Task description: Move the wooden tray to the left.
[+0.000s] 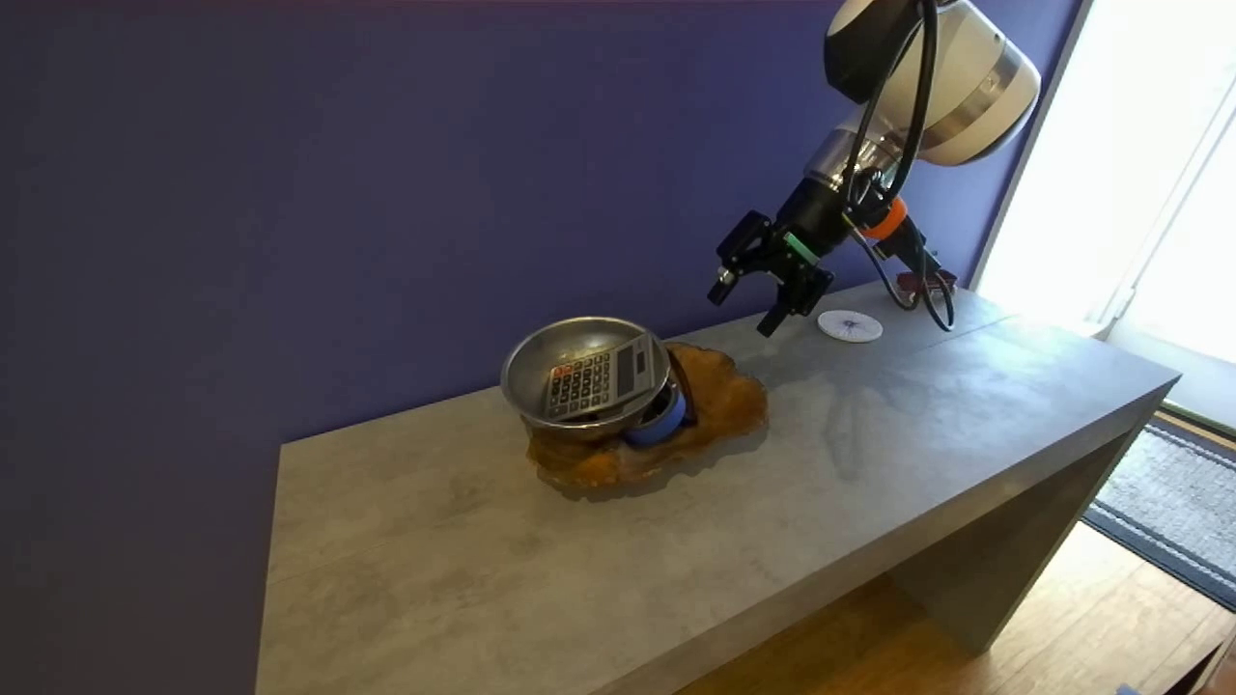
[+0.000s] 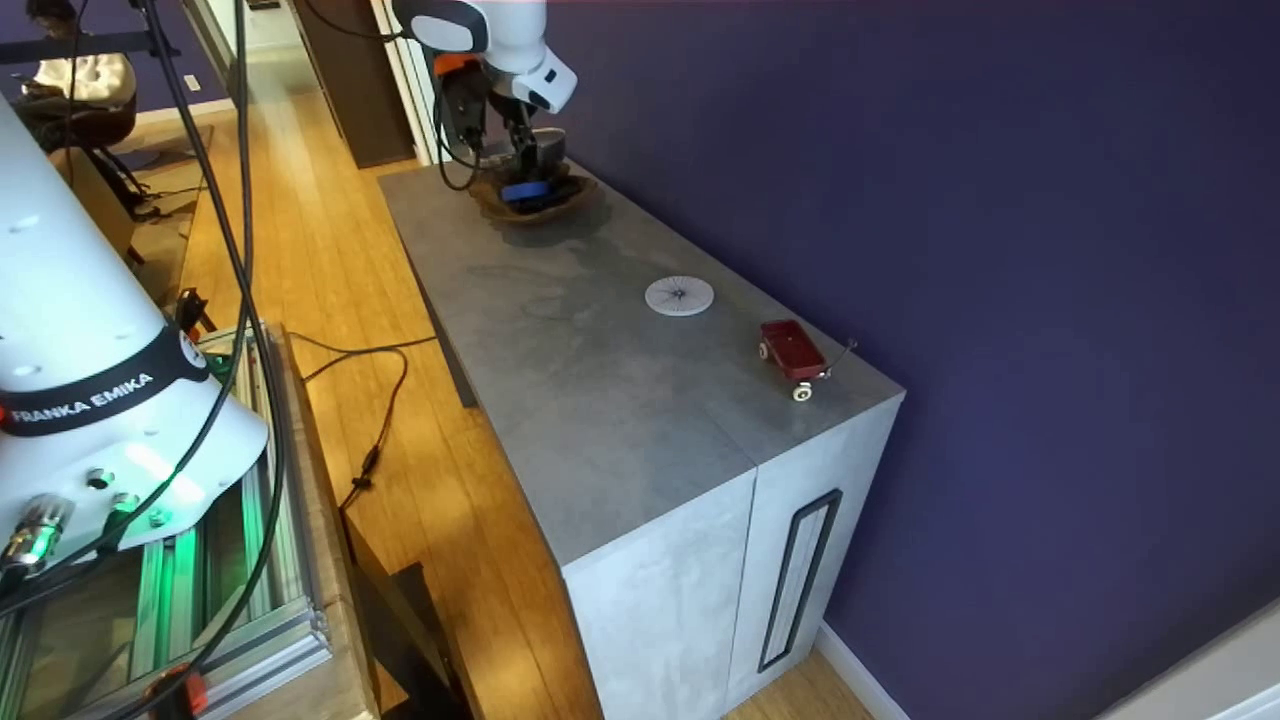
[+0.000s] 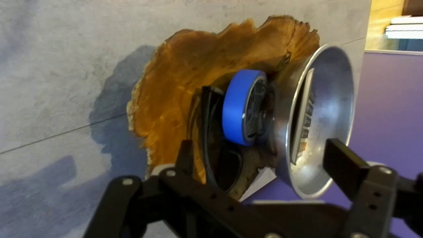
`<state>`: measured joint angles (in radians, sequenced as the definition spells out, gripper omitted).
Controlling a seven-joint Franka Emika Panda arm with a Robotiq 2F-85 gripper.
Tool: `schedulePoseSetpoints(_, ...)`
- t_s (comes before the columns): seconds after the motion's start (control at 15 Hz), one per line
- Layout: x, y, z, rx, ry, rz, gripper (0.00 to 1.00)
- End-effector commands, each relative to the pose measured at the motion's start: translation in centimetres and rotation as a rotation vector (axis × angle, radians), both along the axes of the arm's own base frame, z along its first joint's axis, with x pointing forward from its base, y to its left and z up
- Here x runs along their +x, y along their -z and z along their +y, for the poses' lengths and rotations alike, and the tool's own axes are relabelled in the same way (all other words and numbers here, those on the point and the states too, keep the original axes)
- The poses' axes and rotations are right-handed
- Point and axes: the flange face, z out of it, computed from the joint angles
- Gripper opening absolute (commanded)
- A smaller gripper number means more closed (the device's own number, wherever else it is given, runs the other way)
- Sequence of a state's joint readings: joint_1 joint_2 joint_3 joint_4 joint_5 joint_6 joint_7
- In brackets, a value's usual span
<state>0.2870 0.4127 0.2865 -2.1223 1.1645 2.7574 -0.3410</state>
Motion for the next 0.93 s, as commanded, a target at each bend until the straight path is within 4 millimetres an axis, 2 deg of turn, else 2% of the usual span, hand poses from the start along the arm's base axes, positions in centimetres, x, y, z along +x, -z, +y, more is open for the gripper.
schedulePoseSetpoints(0.0,-0.3,-0.1,0.6,-0.002,-0.004,0.000,1.00)
schedulePoseSetpoints(0.13,-0.3,-0.1,0.6,-0.004,-0.003,0.000,1.00)
schedulePoseSetpoints(0.2,-0.3,0.4,0.6,-0.026,0.055,-0.006,1.00)
schedulePoseSetpoints(0.33,0.0,0.8,3.2,-0.139,0.077,-0.083,1.00)
schedulePoseSetpoints(0.6,-1.6,3.2,4.0,-0.333,0.057,-0.077,1.00)
schedulePoseSetpoints(0.67,-1.5,2.6,5.2,-0.353,0.070,-0.081,1.00)
schedulePoseSetpoints(0.73,-0.5,0.7,6.3,-0.352,0.099,-0.089,1.00)
schedulePoseSetpoints(0.8,-1.6,2.9,5.2,-0.333,0.065,-0.085,1.00)
schedulePoseSetpoints(0.87,-1.3,2.2,5.8,-0.344,0.079,-0.095,1.00)
